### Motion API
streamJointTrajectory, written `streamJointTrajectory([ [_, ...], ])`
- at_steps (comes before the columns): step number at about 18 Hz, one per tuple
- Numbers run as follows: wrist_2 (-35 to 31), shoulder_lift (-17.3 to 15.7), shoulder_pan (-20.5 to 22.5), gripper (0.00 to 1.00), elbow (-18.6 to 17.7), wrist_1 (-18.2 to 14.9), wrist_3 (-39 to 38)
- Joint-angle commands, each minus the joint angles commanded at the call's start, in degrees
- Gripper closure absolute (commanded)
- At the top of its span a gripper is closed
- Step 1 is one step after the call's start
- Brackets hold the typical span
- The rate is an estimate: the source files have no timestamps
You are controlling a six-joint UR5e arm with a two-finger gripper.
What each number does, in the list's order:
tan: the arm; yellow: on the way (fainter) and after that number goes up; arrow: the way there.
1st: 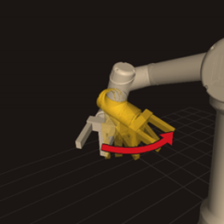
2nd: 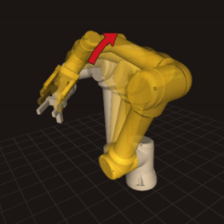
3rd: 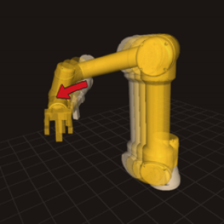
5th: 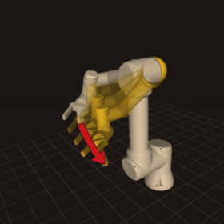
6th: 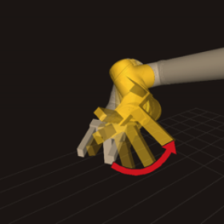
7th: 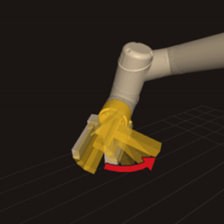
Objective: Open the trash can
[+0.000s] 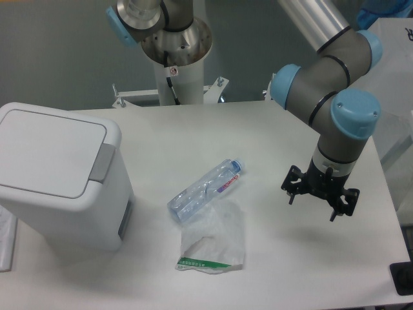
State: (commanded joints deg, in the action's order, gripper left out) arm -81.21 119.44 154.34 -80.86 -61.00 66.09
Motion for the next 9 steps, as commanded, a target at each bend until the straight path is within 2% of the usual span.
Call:
streamJointTrajectory([
  [5, 1.05, -0.96, 0.17, 0.0, -0.09, -0.44, 1.32],
  [7, 7.43, -2.1, 0.26, 0.0, -1.22, -0.62, -0.08],
  [9, 11.94, -4.12, 0.7, 0.0, -3.16, -0.18, -5.77],
])
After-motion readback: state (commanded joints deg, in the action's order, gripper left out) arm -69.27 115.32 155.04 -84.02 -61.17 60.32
